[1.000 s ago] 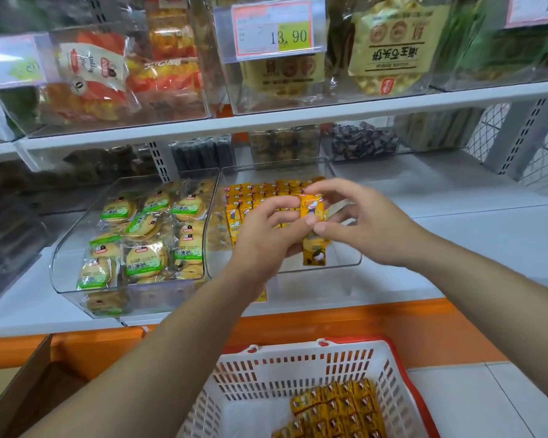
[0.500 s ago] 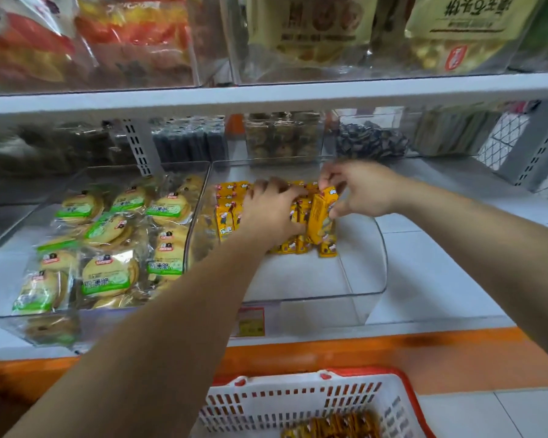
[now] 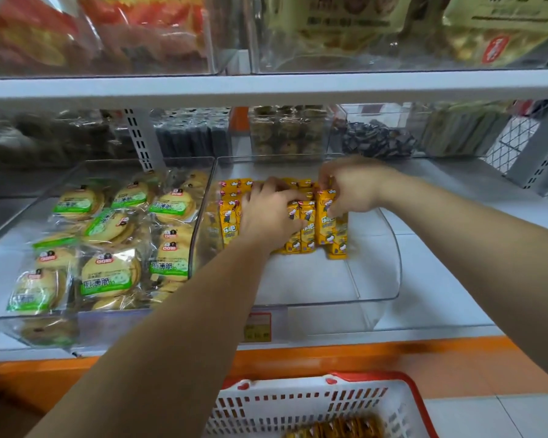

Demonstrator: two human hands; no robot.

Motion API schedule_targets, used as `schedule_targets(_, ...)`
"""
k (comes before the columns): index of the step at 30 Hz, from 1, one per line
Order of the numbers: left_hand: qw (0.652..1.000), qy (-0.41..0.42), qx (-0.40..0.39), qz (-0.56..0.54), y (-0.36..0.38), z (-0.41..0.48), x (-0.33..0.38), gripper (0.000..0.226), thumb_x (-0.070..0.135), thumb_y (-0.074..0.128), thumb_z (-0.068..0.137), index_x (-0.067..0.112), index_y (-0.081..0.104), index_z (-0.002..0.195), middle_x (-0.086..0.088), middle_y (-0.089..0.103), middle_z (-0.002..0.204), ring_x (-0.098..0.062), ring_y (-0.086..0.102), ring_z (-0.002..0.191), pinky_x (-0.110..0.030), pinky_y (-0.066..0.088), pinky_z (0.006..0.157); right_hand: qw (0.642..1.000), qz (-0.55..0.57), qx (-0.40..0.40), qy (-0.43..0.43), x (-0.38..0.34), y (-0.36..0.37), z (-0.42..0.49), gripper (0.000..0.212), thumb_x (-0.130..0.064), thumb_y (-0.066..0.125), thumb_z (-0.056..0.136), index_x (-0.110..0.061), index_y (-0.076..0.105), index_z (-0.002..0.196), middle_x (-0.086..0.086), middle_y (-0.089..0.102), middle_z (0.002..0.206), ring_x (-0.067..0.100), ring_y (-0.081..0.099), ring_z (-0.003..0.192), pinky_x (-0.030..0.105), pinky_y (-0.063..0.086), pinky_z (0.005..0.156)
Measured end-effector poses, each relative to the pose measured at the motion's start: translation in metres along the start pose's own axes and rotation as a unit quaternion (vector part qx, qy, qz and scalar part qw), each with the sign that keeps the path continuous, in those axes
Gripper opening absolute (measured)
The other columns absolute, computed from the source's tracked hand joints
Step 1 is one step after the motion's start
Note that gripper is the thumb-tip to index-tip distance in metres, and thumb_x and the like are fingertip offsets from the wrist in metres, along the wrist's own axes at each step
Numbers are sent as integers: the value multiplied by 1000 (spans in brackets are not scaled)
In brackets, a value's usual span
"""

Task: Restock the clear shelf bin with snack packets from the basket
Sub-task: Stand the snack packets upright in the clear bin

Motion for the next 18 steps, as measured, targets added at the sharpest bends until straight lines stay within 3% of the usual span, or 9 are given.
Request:
schedule_targets(5, 1000, -7, 7, -4, 1, 0, 0, 50, 51, 77, 81, 46, 63, 130, 4, 49, 143, -25, 38, 136, -47, 24, 115, 998, -55, 22, 5, 1, 1, 4, 49, -43, 82, 72, -24, 58, 111, -8, 51, 83, 21, 56, 83, 28, 42, 59)
schedule_targets(8, 1000, -7, 12, -9, 2, -1, 1, 50, 50, 78, 81, 46, 64, 129, 4, 50, 142, -25, 38, 136, -47, 24, 115, 992, -127, -10, 1, -6, 6, 11, 50, -50, 83, 69, -26, 60, 107, 0, 60, 100, 24, 59, 90, 31, 50, 68)
schedule_targets(13, 1000, -4, 15, -13, 4, -1, 0, 49, 49, 78, 81, 46, 64, 128, 3, 50, 140, -26, 38, 135, -48, 25, 114, 987, -146, -74, -8, -12, 19, 21, 48, -50, 82, 72, -24, 65, 110, 0, 62, 99, 20, 59, 88, 24, 37, 57)
schedule_targets(18, 999, 3, -25, 25, -3, 0, 8, 55, 48, 73, 85, 43, 57, 137, 1, 50, 143, -27, 41, 136, -48, 28, 114, 996, -87, 11, 11, -4, -1, 2, 49, -54, 77, 75, -30, 64, 116, -3, 64, 107, 19, 58, 90, 28, 42, 68)
Point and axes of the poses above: each hand's wrist, its own z-axis towards the middle knuckle, its own y-axis out of the palm, x = y × z, the point moved 6 cm from there along z, towards the middle knuckle
